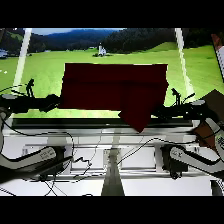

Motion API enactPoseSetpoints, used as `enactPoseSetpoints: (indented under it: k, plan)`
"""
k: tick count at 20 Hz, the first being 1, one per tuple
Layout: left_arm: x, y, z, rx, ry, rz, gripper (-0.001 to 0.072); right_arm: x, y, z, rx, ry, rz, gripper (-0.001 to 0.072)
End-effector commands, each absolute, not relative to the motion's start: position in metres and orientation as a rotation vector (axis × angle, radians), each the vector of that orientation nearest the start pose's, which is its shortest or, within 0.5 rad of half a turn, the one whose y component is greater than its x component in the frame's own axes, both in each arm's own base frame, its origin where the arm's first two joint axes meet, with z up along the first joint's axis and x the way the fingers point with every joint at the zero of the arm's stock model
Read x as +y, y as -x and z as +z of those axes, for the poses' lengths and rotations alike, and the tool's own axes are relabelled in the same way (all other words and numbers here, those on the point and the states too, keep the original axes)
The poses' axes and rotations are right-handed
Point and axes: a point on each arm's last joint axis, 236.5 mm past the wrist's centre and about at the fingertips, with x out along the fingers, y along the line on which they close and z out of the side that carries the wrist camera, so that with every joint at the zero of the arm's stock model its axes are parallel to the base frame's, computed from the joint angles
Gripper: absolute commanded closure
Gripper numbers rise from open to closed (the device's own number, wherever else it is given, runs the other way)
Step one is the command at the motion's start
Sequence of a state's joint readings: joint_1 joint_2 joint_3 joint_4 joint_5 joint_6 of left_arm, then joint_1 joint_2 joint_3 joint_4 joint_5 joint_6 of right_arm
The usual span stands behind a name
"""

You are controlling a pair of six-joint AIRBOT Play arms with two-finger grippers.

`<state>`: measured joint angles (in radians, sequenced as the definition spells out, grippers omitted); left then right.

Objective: Fold the clothes and pants, and hang the long-sleeved shirts on hangers.

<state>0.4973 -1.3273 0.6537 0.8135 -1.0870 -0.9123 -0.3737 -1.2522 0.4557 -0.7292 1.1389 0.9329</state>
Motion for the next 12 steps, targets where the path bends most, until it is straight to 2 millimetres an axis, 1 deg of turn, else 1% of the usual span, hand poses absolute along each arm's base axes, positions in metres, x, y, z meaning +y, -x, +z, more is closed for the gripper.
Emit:
enactPoseSetpoints:
  k: [1,2,3,4,5,6,7,8,9,10,11,12]
  plan:
    - [0.001,-0.293,-0.121,1.344,0.657,-0.252,0.004,0.081,-0.233,-0.108,1.444,-0.779,0.416,0.0698]
    - [-0.002,-0.291,-0.124,1.356,0.655,-0.264,0.0166,0.081,-0.234,-0.108,1.444,-0.781,0.416,0.0698]
    - [-0.006,-0.29,-0.127,1.366,0.647,-0.278,0.0313,0.082,-0.234,-0.108,1.442,-0.783,0.416,0.0698]
    - [-0.01,-0.29,-0.127,1.372,0.64,-0.289,0.0497,0.083,-0.236,-0.105,1.436,-0.793,0.421,0.0698]
    - [-0.016,-0.29,-0.125,1.376,0.634,-0.308,0.0641,0.086,-0.238,-0.1,1.429,-0.805,0.441,0.0698]
    - [-0.023,-0.29,-0.119,1.377,0.619,-0.357,0.0683,0.089,-0.241,-0.092,1.42,-0.812,0.471,0.0698]
    - [-0.035,-0.29,-0.107,1.356,0.581,-0.467,0.0683,0.09,-0.244,-0.083,1.408,-0.812,0.496,0.0698]
    - [-0.049,-0.292,-0.088,1.297,0.557,-0.597,0.0684,0.091,-0.25,-0.071,1.381,-0.802,0.518,0.0699]
    - [-0.058,-0.3,-0.069,1.224,0.561,-0.678,0.0684,0.092,-0.258,-0.057,1.336,-0.796,0.533,0.0699]
    - [-0.063,-0.314,-0.05,1.144,0.587,-0.7,0.0684,0.093,-0.269,-0.041,1.272,-0.801,0.542,0.0699]
    - [-0.063,-0.331,-0.034,1.071,0.615,-0.691,0.0685,0.093,-0.287,-0.021,1.18,-0.817,0.538,0.0699]
    - [-0.061,-0.352,-0.017,0.987,0.64,-0.667,0.0685,0.089,-0.308,-0.002,1.082,-0.855,0.503,0.0699]
